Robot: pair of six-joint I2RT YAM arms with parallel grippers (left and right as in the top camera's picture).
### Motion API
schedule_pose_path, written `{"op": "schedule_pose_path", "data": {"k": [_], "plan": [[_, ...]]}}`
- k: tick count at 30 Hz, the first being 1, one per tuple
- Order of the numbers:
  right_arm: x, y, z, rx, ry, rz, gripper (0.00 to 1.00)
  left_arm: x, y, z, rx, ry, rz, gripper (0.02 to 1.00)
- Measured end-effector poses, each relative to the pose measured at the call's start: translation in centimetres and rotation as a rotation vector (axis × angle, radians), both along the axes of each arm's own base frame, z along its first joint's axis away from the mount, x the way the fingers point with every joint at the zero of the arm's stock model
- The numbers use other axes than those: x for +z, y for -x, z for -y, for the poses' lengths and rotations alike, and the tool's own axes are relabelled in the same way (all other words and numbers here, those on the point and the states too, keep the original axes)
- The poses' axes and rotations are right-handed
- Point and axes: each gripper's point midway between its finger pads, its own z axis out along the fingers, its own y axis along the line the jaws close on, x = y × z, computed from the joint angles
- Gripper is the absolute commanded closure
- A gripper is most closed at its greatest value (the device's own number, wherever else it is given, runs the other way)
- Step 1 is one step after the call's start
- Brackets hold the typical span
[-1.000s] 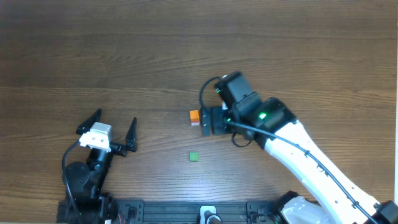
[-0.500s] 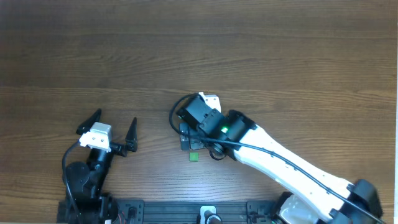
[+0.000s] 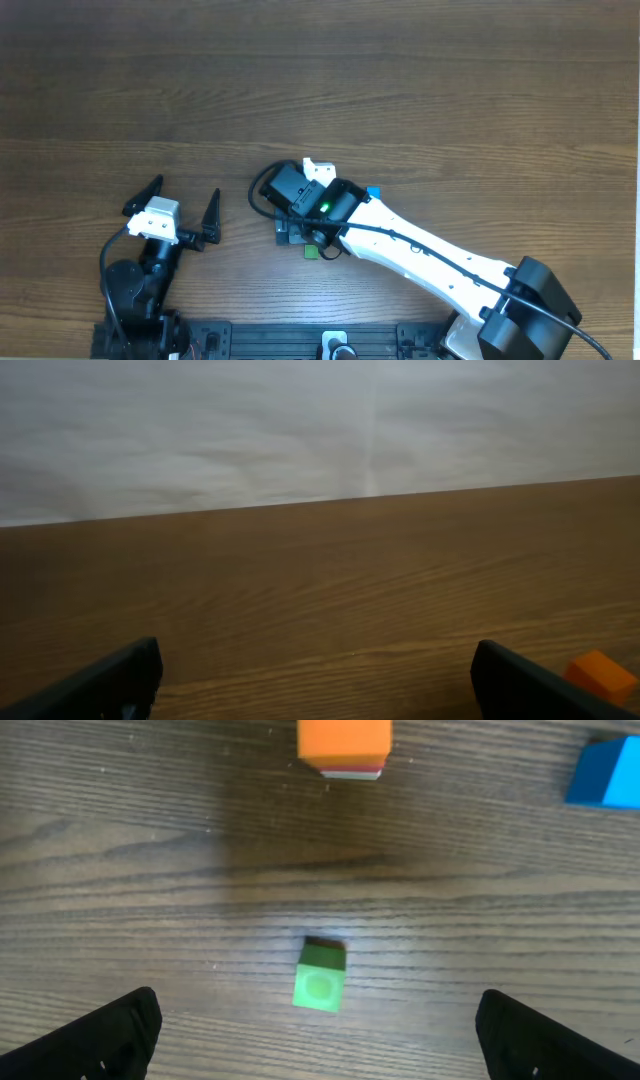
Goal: Stack Cubes
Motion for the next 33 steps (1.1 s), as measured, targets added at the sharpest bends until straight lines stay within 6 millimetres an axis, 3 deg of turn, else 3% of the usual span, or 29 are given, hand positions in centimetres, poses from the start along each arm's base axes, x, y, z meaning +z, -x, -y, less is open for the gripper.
{"op": "schedule_pose_path", "data": {"k": [7, 19, 33], "plan": [[-0.3, 0.6, -0.4, -0.002, 0.010, -0.002, 0.009, 0.0, 0.0, 0.0, 0.000, 0.000, 0.000, 0.018], [-3.7, 0.4, -0.9, -0.025, 0.063, -0.048, 0.007, 0.0, 0.0, 0.0, 0.000, 0.000, 0.000, 0.020], [-4.3, 0.7, -2.1, -0.055, 0.022, -0.049, 0.009, 0.0, 0.0, 0.0, 0.000, 0.000, 0.000, 0.018]]}}
